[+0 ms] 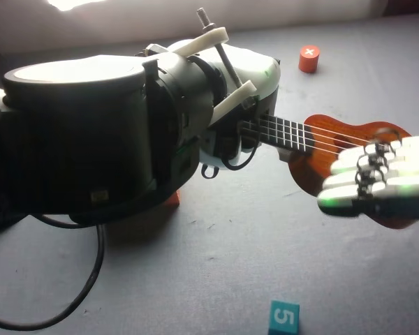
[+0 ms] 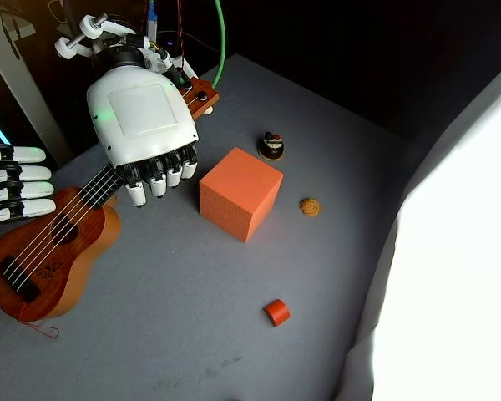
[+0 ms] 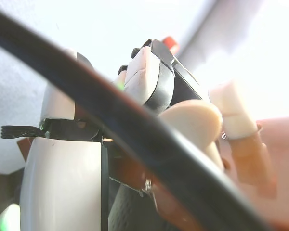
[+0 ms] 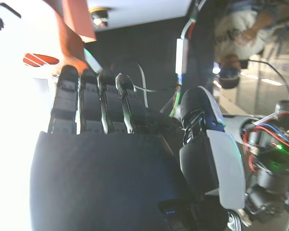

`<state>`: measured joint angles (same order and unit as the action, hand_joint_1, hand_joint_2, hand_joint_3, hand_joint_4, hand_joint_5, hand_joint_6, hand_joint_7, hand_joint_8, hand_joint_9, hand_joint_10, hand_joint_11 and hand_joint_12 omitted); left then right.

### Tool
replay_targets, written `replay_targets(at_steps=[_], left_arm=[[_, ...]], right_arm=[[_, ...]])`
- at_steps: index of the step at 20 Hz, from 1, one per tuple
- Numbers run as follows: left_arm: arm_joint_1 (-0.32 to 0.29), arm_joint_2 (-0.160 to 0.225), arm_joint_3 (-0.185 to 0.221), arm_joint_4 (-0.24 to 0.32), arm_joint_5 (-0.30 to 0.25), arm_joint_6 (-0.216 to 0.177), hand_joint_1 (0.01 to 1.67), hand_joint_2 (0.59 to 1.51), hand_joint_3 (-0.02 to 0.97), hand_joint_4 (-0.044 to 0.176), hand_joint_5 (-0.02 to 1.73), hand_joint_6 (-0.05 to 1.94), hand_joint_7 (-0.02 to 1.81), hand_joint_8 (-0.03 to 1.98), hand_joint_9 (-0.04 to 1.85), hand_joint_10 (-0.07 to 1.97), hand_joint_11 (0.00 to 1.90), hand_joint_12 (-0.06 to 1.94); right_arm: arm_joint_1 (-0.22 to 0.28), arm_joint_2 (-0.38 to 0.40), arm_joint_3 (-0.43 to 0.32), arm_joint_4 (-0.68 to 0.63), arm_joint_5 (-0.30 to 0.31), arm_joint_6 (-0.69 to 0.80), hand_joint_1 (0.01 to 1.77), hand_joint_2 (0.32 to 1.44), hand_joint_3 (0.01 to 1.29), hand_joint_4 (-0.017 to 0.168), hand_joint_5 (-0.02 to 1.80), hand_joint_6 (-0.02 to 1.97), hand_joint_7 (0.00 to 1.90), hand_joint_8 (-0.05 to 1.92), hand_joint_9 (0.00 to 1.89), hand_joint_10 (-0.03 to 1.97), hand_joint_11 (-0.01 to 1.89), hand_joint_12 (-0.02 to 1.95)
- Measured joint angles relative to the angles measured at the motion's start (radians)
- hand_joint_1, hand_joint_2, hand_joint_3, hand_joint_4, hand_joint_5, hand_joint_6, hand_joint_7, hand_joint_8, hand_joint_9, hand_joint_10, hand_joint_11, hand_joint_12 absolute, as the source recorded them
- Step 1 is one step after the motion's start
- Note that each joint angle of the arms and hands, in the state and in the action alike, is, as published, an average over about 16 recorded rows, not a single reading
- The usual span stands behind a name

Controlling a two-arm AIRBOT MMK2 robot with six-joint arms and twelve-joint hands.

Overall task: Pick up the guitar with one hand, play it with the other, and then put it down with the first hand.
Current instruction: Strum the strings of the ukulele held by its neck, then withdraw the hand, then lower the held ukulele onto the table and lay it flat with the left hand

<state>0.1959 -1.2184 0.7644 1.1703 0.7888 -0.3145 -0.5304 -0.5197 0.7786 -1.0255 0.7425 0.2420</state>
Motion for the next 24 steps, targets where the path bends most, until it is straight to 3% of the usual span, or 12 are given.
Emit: replay_targets(at_steps=[6,11,17,24], left_arm=[[-0.006,0.001,0.008,-0.005,0.000,-0.015,1.45,1.097,-0.016,0.082,1.27,1.87,1.33,1.98,1.43,1.94,1.45,1.94],[-0.002,0.007,0.011,0.025,0.004,-0.071,1.45,1.098,-0.016,0.079,1.28,1.87,1.33,1.98,1.43,1.94,1.45,1.94],[0.042,0.016,-0.005,0.131,0.002,-0.208,1.45,1.097,-0.016,0.075,1.28,1.87,1.33,1.98,1.43,1.94,1.45,1.94],[0.156,0.003,-0.029,0.339,-0.009,-0.410,1.45,1.097,-0.017,0.071,1.27,1.87,1.33,1.98,1.43,1.94,1.45,1.94]], right_arm=[[0.043,0.009,0.038,0.029,0.021,-0.022,0.14,1.32,0.02,-0.006,0.07,0.02,0.06,0.01,0.02,0.00,0.02,0.01],[0.086,-0.004,0.099,0.089,-0.007,-0.066,0.13,1.32,0.02,-0.006,0.07,0.02,0.06,0.01,0.02,0.00,0.02,0.01],[0.123,-0.035,0.175,0.205,-0.094,-0.169,0.13,1.32,0.02,-0.006,0.08,0.02,0.06,0.01,0.03,0.00,0.02,0.01],[0.153,-0.060,0.213,0.310,-0.179,-0.274,0.14,1.32,0.02,-0.006,0.09,0.02,0.07,0.01,0.03,0.00,0.02,0.01]])
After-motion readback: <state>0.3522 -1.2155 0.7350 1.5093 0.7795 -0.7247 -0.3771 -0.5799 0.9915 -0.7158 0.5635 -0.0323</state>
